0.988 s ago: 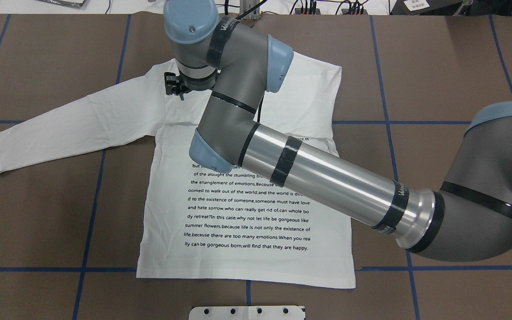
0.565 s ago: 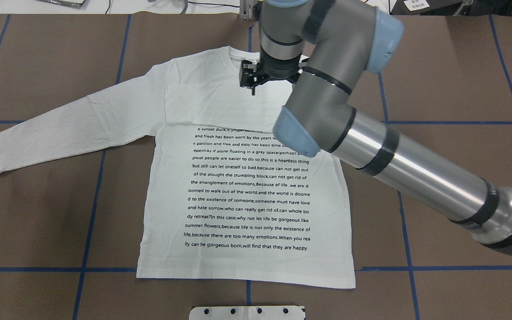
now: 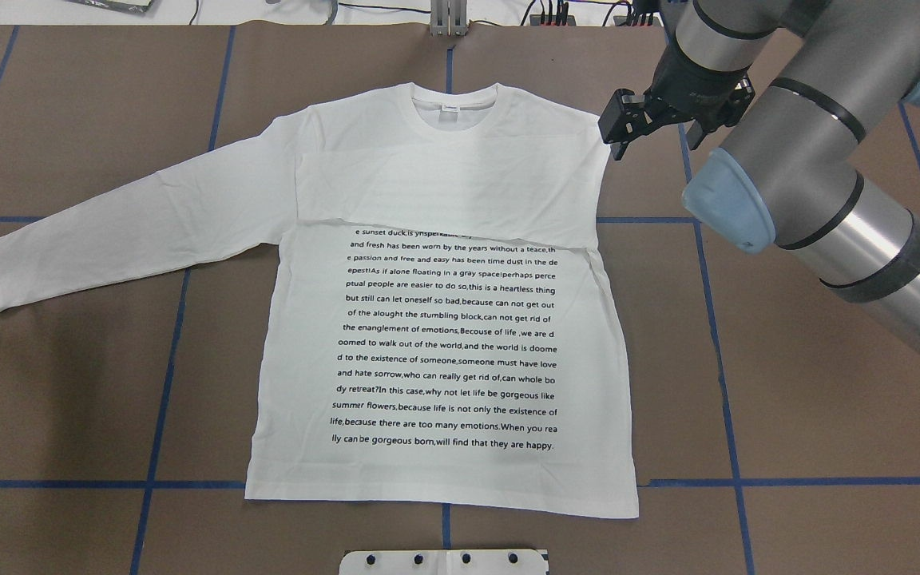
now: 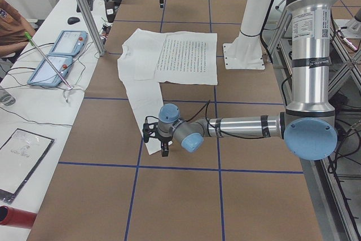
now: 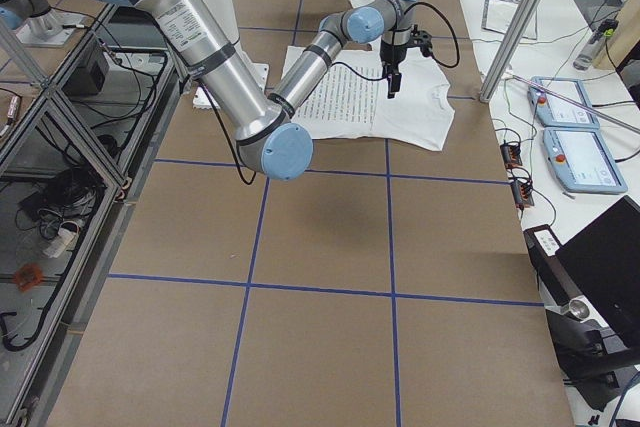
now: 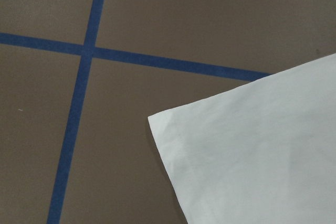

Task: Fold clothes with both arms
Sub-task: 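Withdraw the right gripper toward the shirt shoulder farthest from the robot, then grasp the cuff of the other sleeve with the left gripper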

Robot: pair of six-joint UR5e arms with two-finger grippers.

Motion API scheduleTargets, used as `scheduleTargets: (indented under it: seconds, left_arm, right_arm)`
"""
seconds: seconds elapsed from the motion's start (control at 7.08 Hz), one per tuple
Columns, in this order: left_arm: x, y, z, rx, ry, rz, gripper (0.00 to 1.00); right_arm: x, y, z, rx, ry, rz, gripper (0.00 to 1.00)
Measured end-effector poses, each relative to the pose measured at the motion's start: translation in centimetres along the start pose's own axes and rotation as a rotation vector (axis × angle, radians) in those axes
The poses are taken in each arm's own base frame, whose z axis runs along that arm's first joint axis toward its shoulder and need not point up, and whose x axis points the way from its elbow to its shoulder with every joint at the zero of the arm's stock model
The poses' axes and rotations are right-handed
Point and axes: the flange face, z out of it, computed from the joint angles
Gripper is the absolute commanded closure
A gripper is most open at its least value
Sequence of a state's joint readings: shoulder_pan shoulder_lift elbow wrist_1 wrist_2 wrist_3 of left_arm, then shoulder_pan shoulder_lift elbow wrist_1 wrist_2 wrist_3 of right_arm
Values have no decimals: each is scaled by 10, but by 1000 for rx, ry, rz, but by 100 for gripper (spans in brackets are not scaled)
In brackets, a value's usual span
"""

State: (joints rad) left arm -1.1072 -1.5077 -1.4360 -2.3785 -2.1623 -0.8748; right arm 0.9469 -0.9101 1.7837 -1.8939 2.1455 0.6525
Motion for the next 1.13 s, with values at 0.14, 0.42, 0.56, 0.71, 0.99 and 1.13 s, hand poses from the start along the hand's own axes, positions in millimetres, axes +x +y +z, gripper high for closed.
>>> scheduleTargets:
  seconds: [0.14, 0.42, 0.56, 0.71, 0.99, 1.13]
  left_arm:
    - [3, -10, 9, 0, 1, 3, 2]
    - [10, -25, 22, -2, -1, 6, 1]
    - [11, -28, 25, -2, -4, 9, 1]
    - [12, -29, 28, -1, -8, 11, 1]
    - [12, -27, 31, -5, -13, 14, 1]
    - [13, -26, 32, -6, -12, 15, 1]
  right_arm:
    - [8, 2, -4, 3, 0, -2, 0]
    - [17, 8, -7, 6, -2, -2, 0]
    - [18, 9, -7, 6, -2, -2, 0]
    - [18, 9, -7, 6, -2, -2, 0]
    - [18, 9, -7, 6, -3, -2, 0]
    - [18, 9, -7, 6, -3, -2, 0]
